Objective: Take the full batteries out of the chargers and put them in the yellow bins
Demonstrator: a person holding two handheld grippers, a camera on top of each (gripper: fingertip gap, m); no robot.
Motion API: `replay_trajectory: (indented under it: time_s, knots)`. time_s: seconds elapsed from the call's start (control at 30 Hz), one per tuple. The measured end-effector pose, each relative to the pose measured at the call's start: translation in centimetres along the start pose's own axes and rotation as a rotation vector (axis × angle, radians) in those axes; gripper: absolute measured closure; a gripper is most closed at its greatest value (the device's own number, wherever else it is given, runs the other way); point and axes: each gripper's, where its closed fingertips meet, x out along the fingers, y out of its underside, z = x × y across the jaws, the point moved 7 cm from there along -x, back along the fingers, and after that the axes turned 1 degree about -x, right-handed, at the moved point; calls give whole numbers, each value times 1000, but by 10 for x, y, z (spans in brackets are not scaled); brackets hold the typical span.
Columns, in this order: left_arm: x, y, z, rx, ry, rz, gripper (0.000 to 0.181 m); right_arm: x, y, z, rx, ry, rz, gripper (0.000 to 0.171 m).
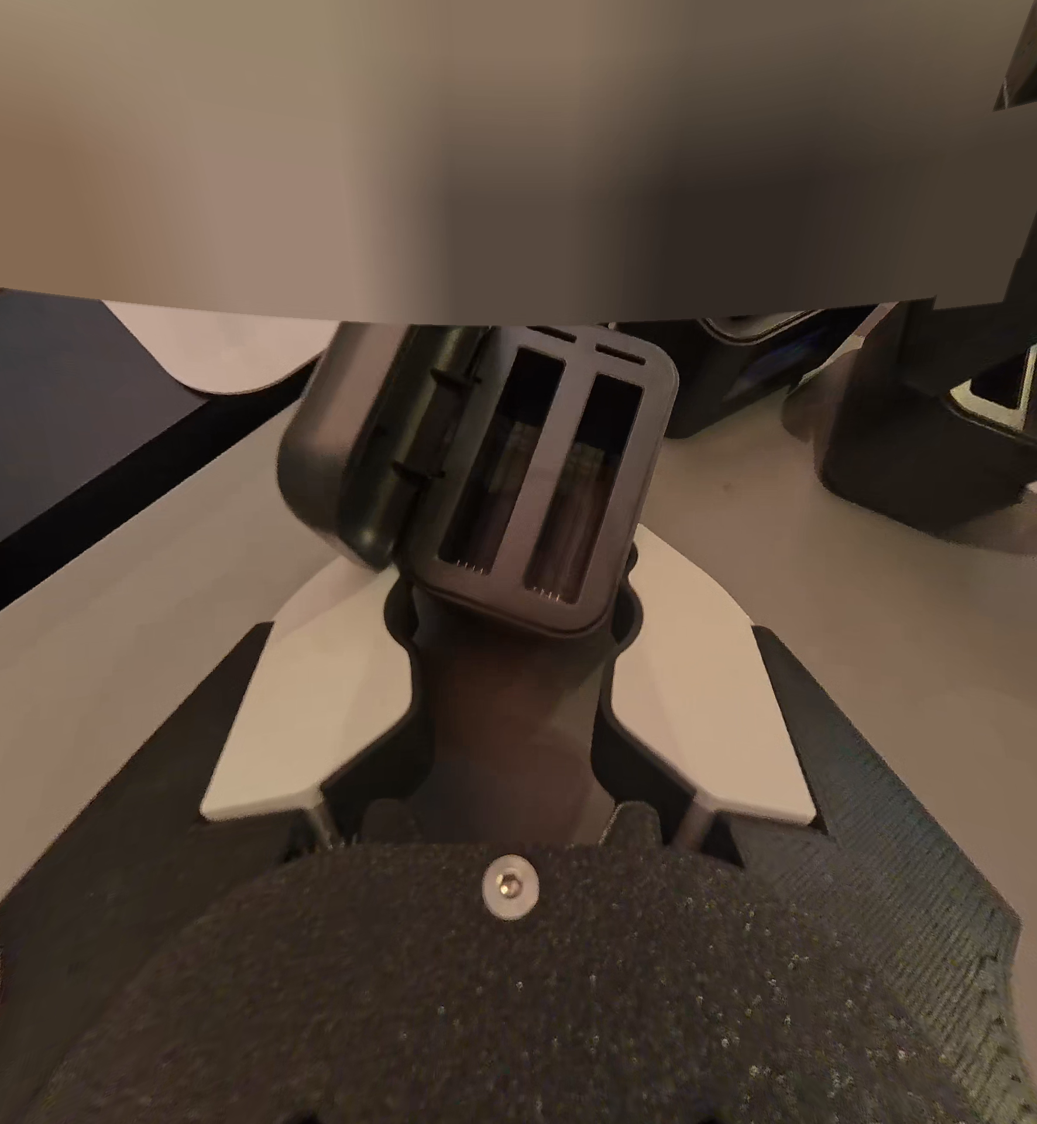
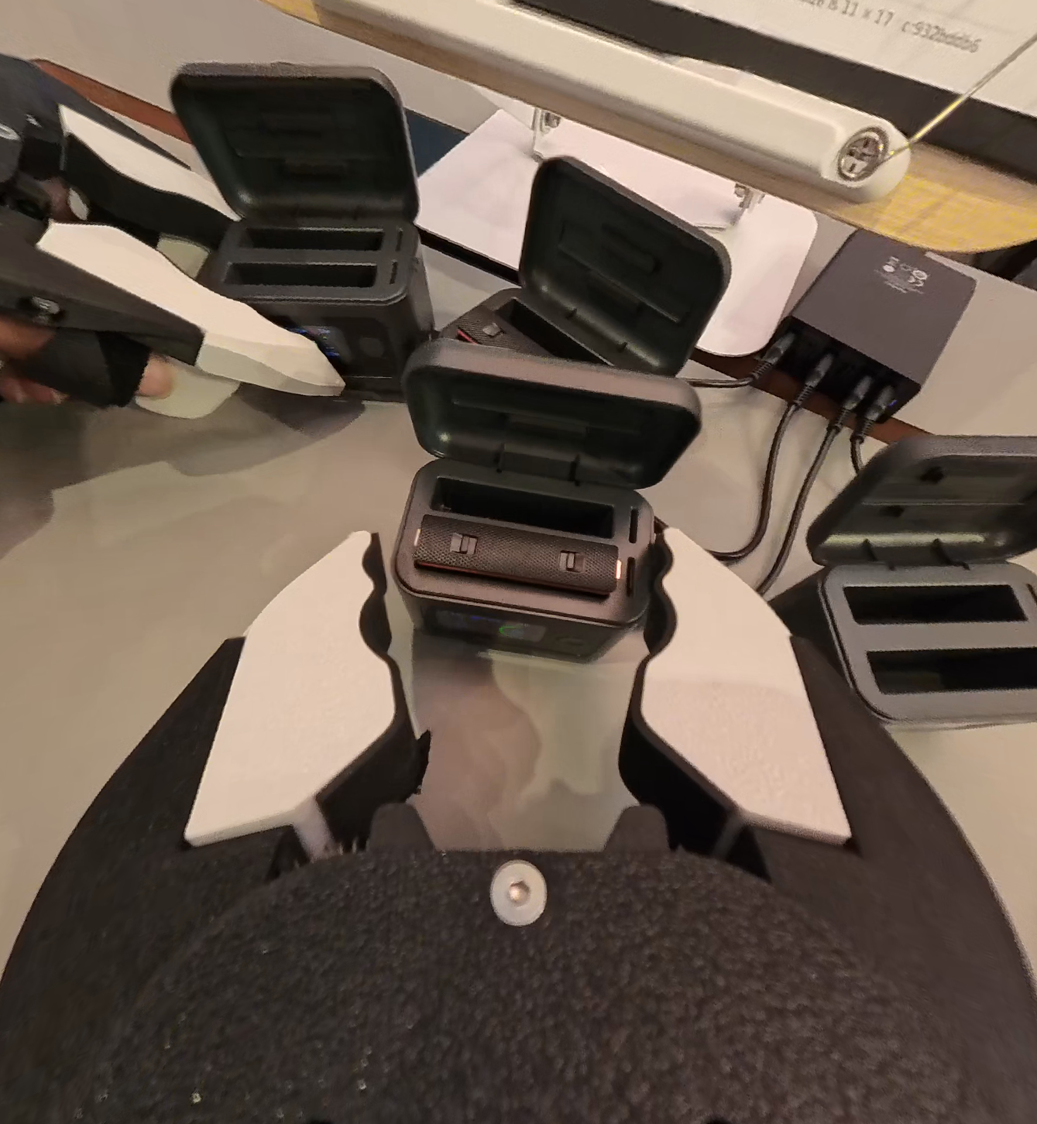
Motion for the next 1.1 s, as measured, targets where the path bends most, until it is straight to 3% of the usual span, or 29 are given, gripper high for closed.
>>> replay_trajectory:
  time_s: [0.17,0.3,0.5,0.63,0.77,0.9,1.1]
  knots:
    - [-1,1,5,-22,-31,-21,120,-26,-28,-15,48,-46,-129,89]
    - [-2,2,6,-23,-56,-25,122,-51,-50,-65,121,-5,-245,91]
    - [-5,3,4,-18,-82,-43,126,-36,-16,-133,120,-87,-87,63]
    - [-11,4,5,-25,-89,-42,129,-20,19,-132,89,-163,29,55]
    - [-28,7,7,-7,-113,-19,130,-8,26,-124,70,-179,83,54]
    - [-44,4,1,-1,-85,-64,134,-8,27,-123,105,-199,99,65]
    - [-44,-1,-12,55,-76,-76,134,-20,14,-116,184,-385,42,79]
